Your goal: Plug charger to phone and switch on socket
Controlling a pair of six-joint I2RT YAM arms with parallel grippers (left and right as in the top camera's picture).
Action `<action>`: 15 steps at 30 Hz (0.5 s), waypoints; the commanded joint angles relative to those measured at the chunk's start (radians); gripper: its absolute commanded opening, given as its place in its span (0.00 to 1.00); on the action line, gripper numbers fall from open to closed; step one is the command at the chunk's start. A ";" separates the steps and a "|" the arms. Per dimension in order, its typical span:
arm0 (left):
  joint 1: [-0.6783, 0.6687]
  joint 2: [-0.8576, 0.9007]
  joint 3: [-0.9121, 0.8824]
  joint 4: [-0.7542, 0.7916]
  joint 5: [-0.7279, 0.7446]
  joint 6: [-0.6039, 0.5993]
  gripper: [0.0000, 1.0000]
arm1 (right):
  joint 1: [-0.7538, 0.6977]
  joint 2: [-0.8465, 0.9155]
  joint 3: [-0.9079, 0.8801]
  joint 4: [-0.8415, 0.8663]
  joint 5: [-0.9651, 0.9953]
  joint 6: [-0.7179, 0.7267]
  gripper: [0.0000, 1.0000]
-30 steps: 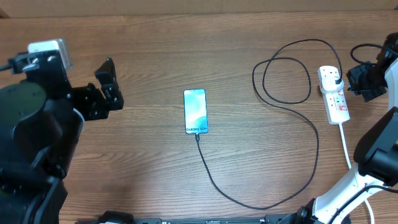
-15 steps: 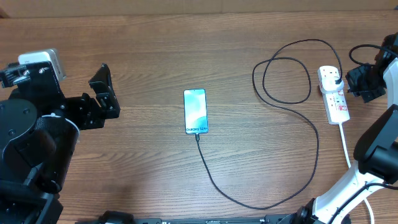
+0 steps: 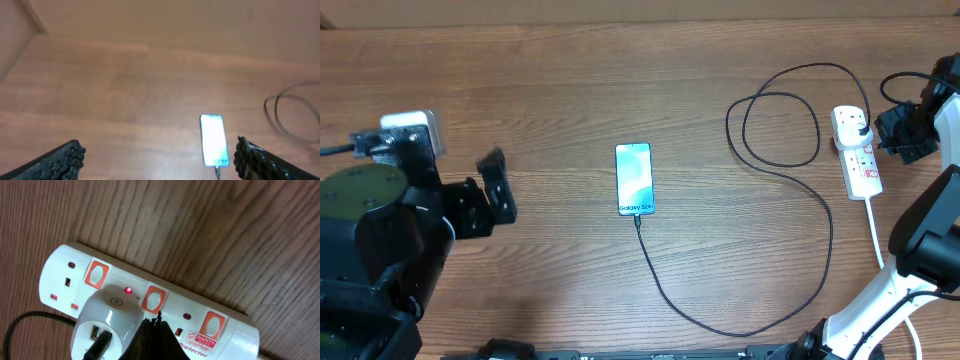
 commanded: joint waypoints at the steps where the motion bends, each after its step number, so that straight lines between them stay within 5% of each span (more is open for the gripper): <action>1: -0.002 -0.001 -0.008 -0.058 -0.014 -0.014 1.00 | 0.001 0.011 0.002 0.004 -0.007 -0.006 0.04; 15: -0.002 -0.001 -0.008 -0.138 -0.014 -0.014 1.00 | 0.021 0.068 0.002 0.003 -0.048 -0.027 0.04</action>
